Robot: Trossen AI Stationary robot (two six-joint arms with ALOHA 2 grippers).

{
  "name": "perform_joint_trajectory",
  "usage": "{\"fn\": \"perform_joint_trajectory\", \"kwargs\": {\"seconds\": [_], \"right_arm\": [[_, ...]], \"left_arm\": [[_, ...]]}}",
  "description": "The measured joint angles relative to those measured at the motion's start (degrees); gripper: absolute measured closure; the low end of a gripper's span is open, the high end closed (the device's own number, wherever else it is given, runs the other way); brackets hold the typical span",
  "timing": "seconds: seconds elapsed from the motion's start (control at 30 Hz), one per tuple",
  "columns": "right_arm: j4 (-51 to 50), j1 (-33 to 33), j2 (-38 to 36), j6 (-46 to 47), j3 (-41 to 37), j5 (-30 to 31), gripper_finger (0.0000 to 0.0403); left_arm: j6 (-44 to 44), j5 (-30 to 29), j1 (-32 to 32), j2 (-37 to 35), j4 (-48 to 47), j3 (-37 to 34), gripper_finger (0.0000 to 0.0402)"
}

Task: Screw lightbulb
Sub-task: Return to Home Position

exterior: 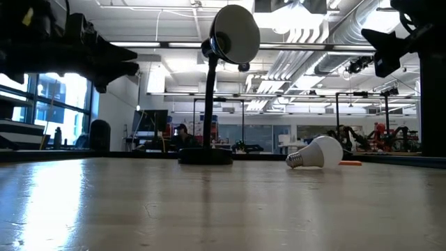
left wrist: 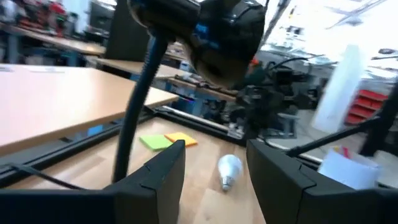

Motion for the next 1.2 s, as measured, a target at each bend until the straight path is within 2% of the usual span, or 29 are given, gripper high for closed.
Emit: {"fn": "perform_joint_trajectory", "kwargs": {"seconds": [0.17,0.3,0.47,0.6,0.73,0.8,0.97,1.1,1.2], "right_arm": [[0.67,0.01,0.00,-0.22,0.00,1.28,0.0145],[0.85,0.01,0.02,-1.31,0.00,2.73,0.0145],[1.03,0.01,0.02,-0.28,0.00,2.82,0.0145],[0.43,0.01,0.04,1.77,-0.02,2.84,0.0145],[0.54,0.01,0.02,-2.22,-0.02,5.69,0.0150],[0.36,-0.19,0.02,-4.21,-0.02,7.11,0.0164],[-6.03,-2.07,0.02,-4.62,0.32,4.17,0.0225],[-8.51,-5.56,0.04,-4.59,1.18,4.40,0.0280],[-8.75,-8.93,0.00,-4.54,1.44,1.39,0.0317]], "left_arm": [[3.70,-14.57,-9.94,-3.20,-4.12,0.03,0.0259],[5.64,-21.44,-16.61,-3.88,-5.32,0.03,0.0279],[6.80,-24.59,-22.16,-3.94,-5.13,0.03,0.0296],[7.62,-26.95,-23.90,-5.18,-5.53,0.49,0.0307],[8.94,-27.86,-24.69,-8.23,-6.84,0.51,0.0312],[9.00,-29.26,-24.78,-10.32,-9.15,0.51,0.0312],[9.02,-31.33,-24.79,-16.46,-18.79,0.53,0.0312],[9.06,-30.51,-24.77,-21.85,-25.57,0.64,0.0312],[9.94,-29.13,-24.76,-25.80,-32.84,2.13,0.0312]]}}
